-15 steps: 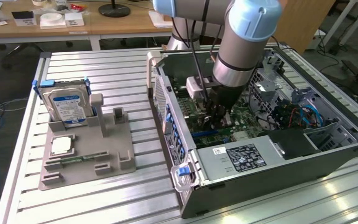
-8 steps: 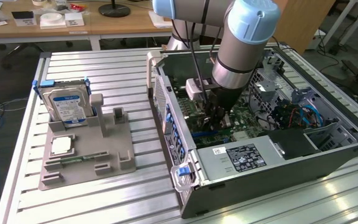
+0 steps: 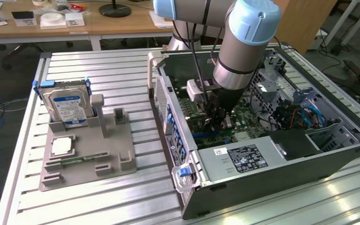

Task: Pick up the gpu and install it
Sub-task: 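Insert the gpu into the slot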

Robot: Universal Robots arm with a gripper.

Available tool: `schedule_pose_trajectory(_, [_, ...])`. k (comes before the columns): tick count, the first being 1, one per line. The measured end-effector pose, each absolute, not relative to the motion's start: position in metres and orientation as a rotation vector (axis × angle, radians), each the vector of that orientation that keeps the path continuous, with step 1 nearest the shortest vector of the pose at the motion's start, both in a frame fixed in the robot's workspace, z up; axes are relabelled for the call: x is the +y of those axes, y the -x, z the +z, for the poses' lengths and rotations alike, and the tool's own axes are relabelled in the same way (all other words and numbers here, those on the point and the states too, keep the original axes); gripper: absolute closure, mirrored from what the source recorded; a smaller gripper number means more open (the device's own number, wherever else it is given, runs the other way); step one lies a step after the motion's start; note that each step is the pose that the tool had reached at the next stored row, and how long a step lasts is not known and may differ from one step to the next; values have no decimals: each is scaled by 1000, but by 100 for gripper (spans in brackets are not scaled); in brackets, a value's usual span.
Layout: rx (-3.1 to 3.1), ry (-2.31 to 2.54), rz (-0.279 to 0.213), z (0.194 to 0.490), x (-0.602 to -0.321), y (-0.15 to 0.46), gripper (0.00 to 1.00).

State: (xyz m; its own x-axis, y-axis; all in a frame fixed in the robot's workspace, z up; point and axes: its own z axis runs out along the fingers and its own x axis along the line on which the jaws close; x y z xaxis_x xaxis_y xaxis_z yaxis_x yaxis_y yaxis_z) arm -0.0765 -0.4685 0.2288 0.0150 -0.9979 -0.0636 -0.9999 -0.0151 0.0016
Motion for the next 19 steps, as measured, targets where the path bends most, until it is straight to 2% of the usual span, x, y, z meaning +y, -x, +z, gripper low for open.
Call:
schedule_pose_trajectory(7, [2181, 2214, 90, 229, -469, 76, 72])
schedule_pose_trajectory(19, [2182, 2214, 91, 227, -468, 75, 72])
